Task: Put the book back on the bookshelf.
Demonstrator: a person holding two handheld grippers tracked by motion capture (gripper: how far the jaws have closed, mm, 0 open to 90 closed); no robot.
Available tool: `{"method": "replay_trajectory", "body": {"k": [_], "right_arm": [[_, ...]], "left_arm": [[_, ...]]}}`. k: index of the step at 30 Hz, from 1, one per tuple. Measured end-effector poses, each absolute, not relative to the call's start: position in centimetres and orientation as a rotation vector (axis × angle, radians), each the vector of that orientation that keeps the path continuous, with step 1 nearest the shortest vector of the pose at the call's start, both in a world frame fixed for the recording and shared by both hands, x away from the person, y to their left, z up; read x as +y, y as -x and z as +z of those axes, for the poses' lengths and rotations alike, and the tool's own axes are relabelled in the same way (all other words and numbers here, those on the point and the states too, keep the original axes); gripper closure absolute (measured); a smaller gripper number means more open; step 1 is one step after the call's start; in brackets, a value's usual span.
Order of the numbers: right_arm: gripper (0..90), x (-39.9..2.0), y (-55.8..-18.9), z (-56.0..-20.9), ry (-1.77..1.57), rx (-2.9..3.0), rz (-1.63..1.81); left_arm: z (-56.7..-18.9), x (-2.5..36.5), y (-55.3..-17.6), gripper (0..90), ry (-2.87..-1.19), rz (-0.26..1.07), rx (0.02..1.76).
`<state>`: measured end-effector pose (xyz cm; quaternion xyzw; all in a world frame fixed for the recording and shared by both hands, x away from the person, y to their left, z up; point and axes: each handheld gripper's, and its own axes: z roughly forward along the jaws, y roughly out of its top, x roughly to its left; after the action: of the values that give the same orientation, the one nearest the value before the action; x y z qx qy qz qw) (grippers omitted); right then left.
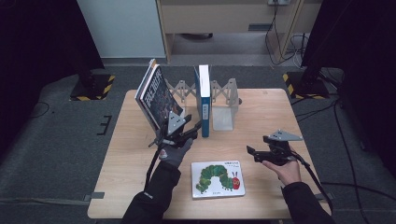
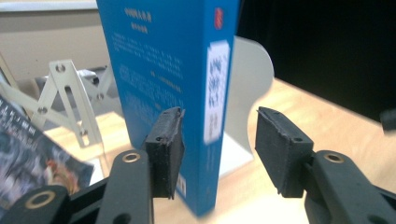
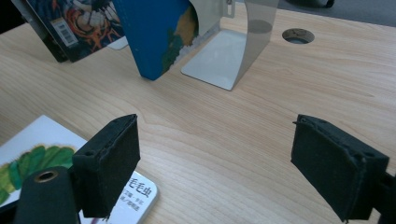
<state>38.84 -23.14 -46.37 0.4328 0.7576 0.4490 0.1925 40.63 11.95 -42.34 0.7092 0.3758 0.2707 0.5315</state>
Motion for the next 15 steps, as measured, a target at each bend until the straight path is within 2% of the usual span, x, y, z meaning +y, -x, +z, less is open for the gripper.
{"method": "replay_trajectory", "body": {"k": [15], "right_arm": [[16.0, -21.8, -37.2, -45.2, -1.229, 2.165, 1.294]], "left_arm": [[-44.4, 14.8, -36.0, 43.2, -1.811, 0.473, 0.93]]}}
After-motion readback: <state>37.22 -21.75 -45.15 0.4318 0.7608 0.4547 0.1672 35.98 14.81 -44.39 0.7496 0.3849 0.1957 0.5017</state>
